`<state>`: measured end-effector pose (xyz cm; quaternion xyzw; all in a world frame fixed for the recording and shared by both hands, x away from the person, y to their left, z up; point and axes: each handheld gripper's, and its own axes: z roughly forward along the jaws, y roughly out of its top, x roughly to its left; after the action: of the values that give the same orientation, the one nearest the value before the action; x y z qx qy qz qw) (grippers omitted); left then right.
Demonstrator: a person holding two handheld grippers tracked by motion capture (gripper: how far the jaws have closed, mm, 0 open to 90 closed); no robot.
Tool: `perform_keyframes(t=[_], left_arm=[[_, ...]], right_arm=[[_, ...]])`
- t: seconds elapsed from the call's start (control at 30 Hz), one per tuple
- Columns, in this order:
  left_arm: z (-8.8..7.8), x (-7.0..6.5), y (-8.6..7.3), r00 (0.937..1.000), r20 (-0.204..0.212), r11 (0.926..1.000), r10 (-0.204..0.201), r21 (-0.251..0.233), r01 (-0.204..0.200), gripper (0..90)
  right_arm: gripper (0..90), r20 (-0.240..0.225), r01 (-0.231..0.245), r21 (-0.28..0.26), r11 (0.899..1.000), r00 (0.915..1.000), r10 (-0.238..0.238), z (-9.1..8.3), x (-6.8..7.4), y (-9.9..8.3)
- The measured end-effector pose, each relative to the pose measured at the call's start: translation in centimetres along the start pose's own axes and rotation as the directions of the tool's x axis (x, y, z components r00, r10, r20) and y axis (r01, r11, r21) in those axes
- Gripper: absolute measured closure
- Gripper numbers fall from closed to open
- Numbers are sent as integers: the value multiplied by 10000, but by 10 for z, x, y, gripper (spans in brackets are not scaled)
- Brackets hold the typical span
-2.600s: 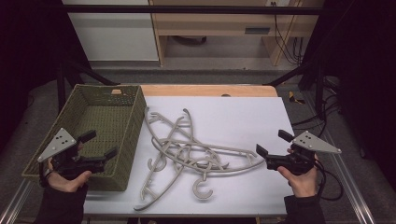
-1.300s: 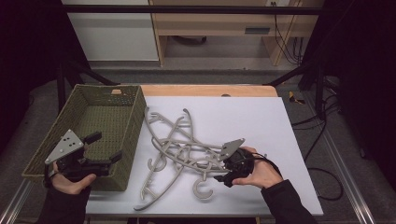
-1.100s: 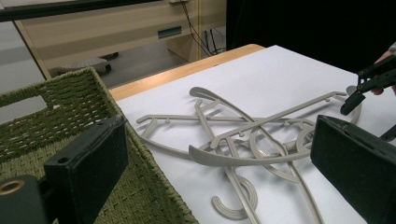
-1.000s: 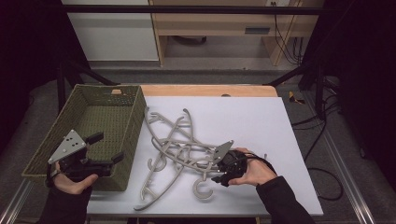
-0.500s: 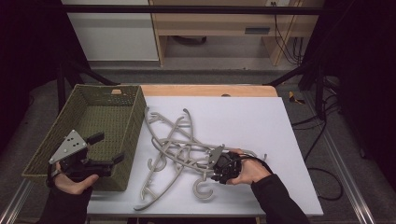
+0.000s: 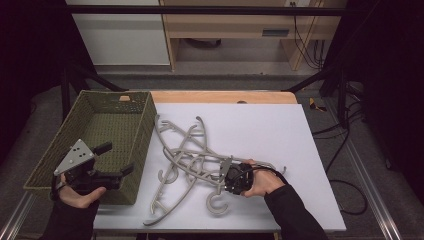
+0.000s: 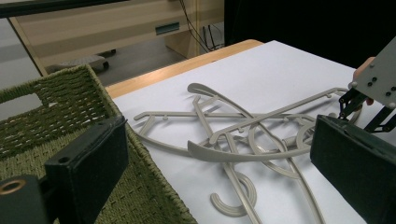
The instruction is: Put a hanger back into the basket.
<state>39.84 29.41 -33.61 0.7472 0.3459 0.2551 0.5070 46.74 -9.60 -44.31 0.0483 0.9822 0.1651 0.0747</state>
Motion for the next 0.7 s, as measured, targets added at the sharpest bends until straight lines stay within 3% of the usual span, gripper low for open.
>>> perform_keyframes(t=[0.03,0.3,0.4,0.7], left_arm=[[-1,0,0,10000,-4,10000,1,-26,-1,41],[0,0,0,10000,0,10000,12,0,-12,44],[1,-1,0,10000,30,10000,90,36,-90,45],[0,-3,2,9996,72,9996,262,51,-263,48]], right_arm=[[806,-106,-10,53,10000,9999,11,1,-1,0],[818,-325,129,-328,9994,9994,-140,-5,-3,-2],[820,-294,247,-657,9975,9992,-267,-12,-3,-4],[823,-494,130,-978,9951,9986,-179,-33,-2,-4]])
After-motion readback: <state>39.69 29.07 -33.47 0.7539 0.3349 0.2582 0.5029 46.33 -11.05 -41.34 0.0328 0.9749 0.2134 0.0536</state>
